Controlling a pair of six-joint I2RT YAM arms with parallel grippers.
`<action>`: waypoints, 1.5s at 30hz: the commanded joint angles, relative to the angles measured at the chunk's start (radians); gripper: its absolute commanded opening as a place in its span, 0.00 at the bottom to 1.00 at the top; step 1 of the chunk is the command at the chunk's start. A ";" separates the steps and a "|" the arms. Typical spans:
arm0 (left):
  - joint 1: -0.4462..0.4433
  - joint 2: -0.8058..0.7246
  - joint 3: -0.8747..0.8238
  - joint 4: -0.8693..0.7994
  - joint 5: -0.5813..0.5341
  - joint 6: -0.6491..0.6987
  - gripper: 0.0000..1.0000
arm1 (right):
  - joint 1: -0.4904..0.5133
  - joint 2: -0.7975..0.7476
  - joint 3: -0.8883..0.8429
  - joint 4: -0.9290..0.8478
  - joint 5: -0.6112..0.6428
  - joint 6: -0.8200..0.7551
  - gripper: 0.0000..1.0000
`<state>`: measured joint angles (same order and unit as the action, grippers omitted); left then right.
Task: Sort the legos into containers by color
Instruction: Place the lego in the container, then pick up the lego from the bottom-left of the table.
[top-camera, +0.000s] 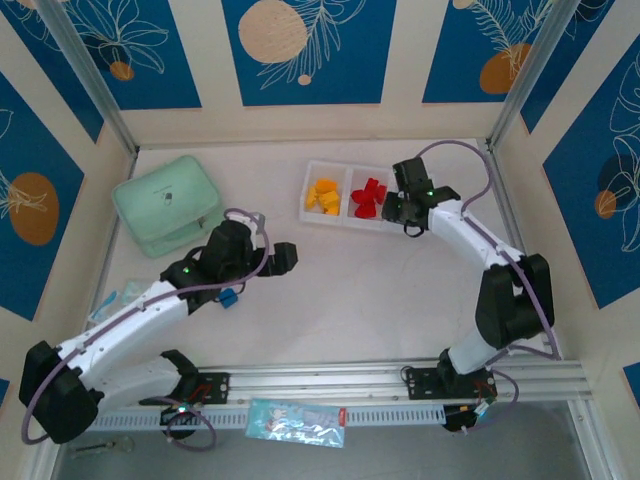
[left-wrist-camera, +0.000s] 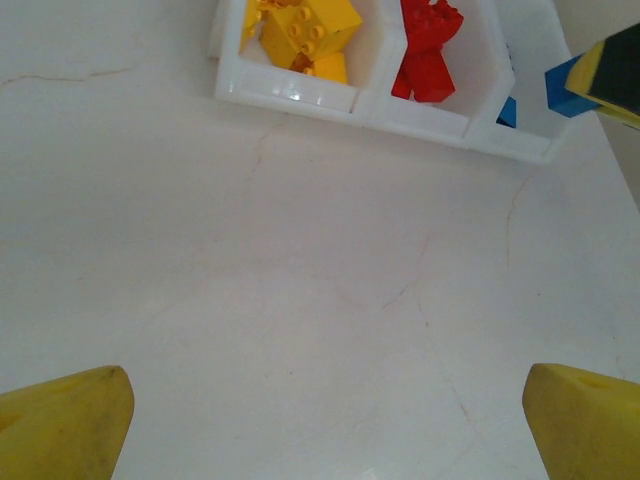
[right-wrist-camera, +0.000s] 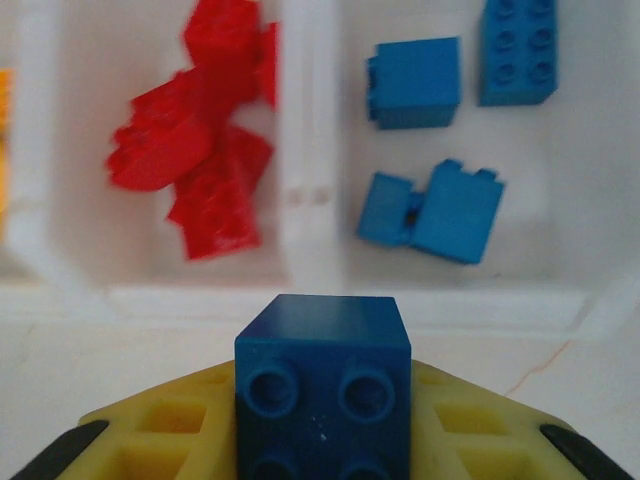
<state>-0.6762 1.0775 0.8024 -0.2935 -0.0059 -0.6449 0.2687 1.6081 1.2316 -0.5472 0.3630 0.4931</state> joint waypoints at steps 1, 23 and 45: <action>0.012 0.032 0.060 0.029 0.037 0.029 0.99 | -0.057 0.083 0.089 0.013 -0.006 -0.048 0.34; 0.069 0.071 0.066 0.049 0.044 0.028 0.99 | -0.180 0.433 0.462 -0.056 -0.023 -0.120 0.48; 0.118 -0.175 -0.030 -0.126 0.000 0.012 0.99 | 0.241 0.024 0.089 -0.006 -0.056 -0.050 0.59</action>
<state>-0.5713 0.9443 0.7898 -0.3420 0.0189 -0.6273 0.4500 1.6642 1.3666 -0.5636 0.3347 0.4118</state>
